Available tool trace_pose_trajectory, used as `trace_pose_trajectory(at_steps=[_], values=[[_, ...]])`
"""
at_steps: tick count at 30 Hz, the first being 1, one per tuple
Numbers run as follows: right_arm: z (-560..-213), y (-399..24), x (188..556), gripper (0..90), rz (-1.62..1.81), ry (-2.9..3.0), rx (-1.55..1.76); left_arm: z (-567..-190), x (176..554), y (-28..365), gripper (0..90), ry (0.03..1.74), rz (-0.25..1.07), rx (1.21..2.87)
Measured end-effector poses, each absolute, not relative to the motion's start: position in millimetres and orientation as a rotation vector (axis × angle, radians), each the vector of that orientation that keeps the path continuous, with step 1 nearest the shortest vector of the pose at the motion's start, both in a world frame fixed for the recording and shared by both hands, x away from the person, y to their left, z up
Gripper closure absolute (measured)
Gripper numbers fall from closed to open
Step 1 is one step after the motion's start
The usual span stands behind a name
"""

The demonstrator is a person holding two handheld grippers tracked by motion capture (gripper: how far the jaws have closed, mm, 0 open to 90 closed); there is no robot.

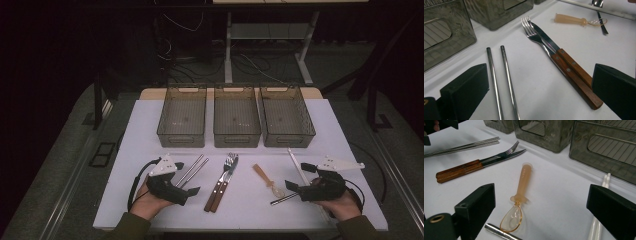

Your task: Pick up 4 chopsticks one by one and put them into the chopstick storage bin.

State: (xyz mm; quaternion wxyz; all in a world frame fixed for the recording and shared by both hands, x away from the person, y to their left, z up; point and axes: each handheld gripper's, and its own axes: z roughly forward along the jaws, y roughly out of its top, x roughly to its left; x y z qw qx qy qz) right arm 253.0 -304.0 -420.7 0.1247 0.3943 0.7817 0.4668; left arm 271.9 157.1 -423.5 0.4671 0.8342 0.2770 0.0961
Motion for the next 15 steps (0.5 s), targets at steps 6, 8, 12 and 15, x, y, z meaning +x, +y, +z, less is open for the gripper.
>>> trace_pose_trajectory(at_steps=[6, 8, 12, 15], values=[[-421.3, -304.8, 254.1, 8.7, 1.366, 2.279, 1.159, -423.7, 273.8, 160.9, 0.7, 0.685, 0.235, 2.054], [-421.5, -304.6, 254.5, 8.7, 1.360, 2.284, 1.164, -423.8, 274.8, 162.8, 0.8, 0.689, 0.237, 2.055], [-421.5, -304.3, 256.9, 8.7, 1.339, 2.302, 1.169, -423.8, 275.6, 164.0, 0.8, 0.693, 0.236, 2.053], [-421.3, -304.5, 258.7, 8.7, 1.322, 2.316, 1.178, -423.7, 276.4, 164.3, 0.8, 0.691, 0.234, 2.052]])
